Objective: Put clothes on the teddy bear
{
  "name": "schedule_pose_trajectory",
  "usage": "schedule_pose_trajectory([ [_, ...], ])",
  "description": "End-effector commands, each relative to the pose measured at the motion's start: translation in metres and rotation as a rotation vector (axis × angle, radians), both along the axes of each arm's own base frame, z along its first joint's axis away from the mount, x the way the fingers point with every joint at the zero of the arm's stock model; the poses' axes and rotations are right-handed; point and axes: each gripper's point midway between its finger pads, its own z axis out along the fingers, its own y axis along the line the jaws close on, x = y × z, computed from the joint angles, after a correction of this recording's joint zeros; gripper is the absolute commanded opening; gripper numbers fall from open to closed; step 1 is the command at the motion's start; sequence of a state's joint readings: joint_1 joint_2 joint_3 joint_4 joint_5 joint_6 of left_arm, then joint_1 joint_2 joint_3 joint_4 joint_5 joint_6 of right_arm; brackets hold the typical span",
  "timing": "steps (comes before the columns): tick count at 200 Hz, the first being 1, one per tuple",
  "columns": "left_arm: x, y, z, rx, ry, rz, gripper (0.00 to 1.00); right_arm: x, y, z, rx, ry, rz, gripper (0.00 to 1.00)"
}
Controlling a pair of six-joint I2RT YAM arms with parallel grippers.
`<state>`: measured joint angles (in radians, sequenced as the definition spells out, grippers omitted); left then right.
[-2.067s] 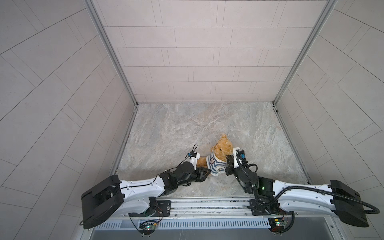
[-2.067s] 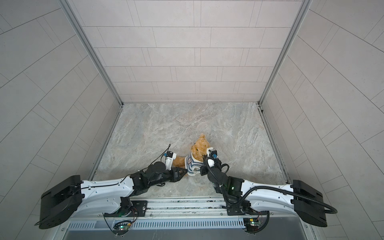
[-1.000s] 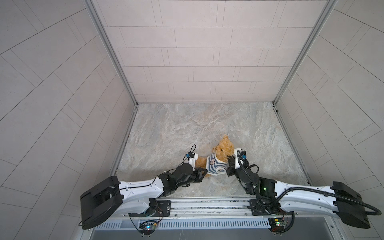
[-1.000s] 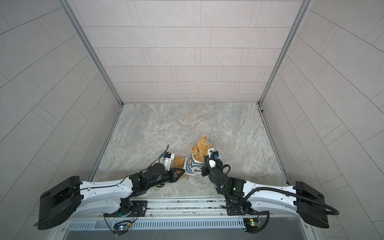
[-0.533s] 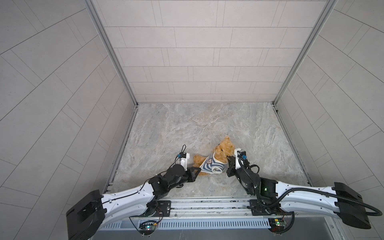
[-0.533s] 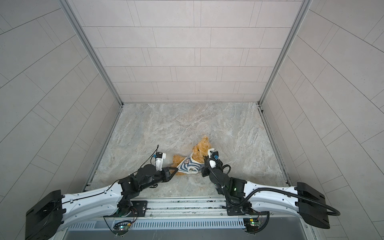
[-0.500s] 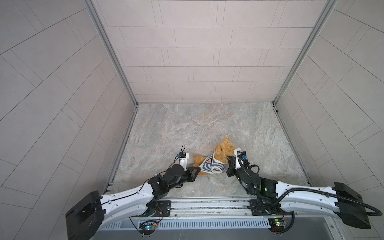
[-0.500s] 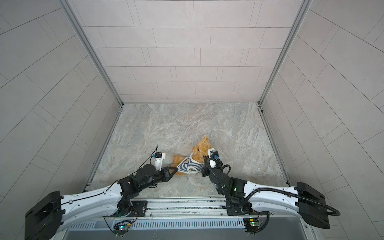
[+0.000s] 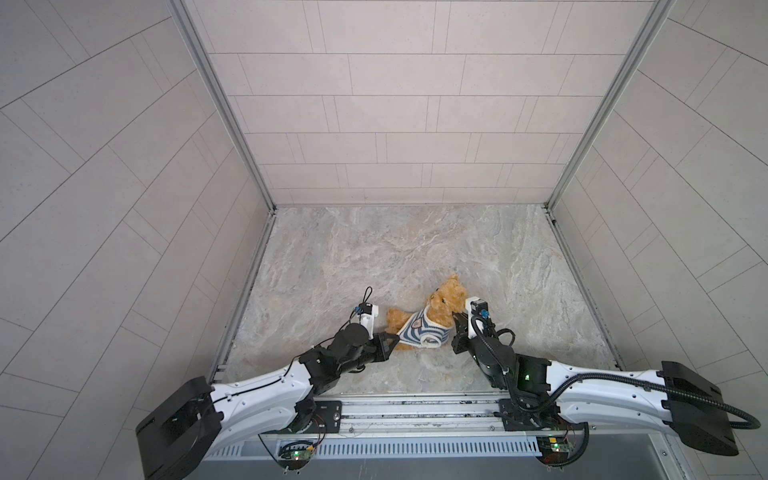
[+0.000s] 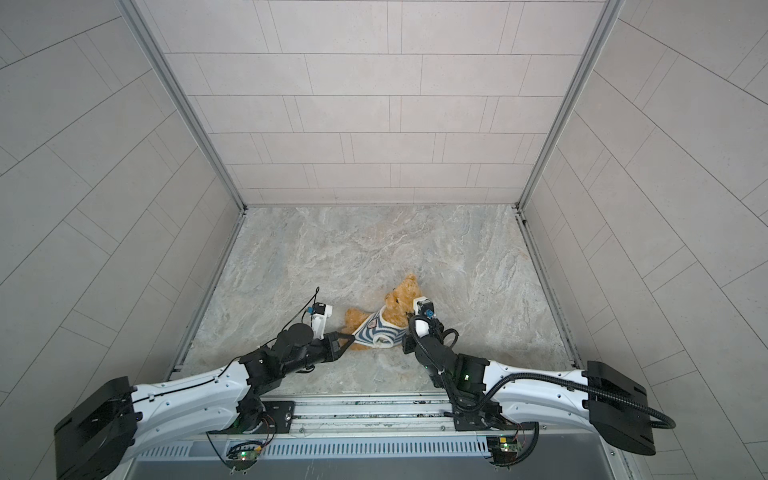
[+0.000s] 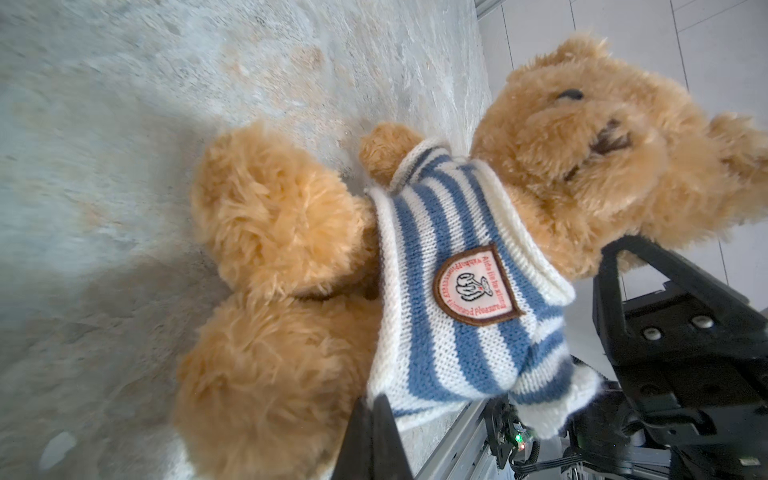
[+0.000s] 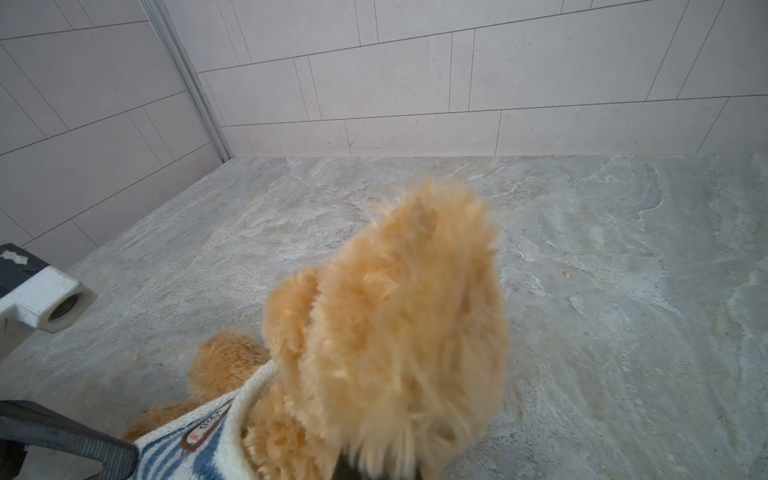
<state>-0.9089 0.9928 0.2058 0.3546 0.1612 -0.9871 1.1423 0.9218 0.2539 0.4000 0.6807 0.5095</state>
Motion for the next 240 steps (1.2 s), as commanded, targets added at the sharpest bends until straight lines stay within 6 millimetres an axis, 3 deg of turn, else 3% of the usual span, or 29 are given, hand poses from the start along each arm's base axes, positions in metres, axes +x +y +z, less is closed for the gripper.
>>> schedule_pose_trajectory([
  [1,-0.001,-0.019,0.009,-0.001,-0.029,-0.076,0.00,0.007,0.000,0.008,0.046,0.002,-0.027,0.02],
  [18,-0.002,-0.029,0.007,-0.015,-0.023,-0.093,0.00,0.007,0.002,0.000,0.045,0.039,0.003,0.16],
  [61,0.002,-0.038,0.001,-0.017,-0.006,-0.095,0.00,-0.009,0.004,-0.023,-0.010,0.147,0.113,0.33],
  [76,0.004,-0.040,-0.001,-0.017,0.000,-0.092,0.00,-0.017,0.002,-0.020,-0.008,0.156,0.157,0.36],
  [91,0.005,-0.043,-0.001,-0.028,0.003,-0.092,0.00,-0.025,-0.003,-0.016,-0.005,0.163,0.189,0.46],
  [118,0.006,-0.049,0.003,-0.037,0.001,-0.100,0.00,-0.041,-0.008,-0.004,-0.004,0.178,0.260,0.49],
  [190,0.007,-0.057,0.002,-0.058,0.016,-0.102,0.00,-0.073,0.004,0.006,-0.051,0.239,0.452,0.34],
  [218,0.007,-0.058,0.002,-0.059,0.017,-0.105,0.00,-0.077,0.013,0.006,-0.078,0.245,0.483,0.21],
  [240,0.007,-0.059,0.002,-0.063,0.018,-0.105,0.00,-0.074,0.020,0.001,-0.103,0.255,0.481,0.03],
])
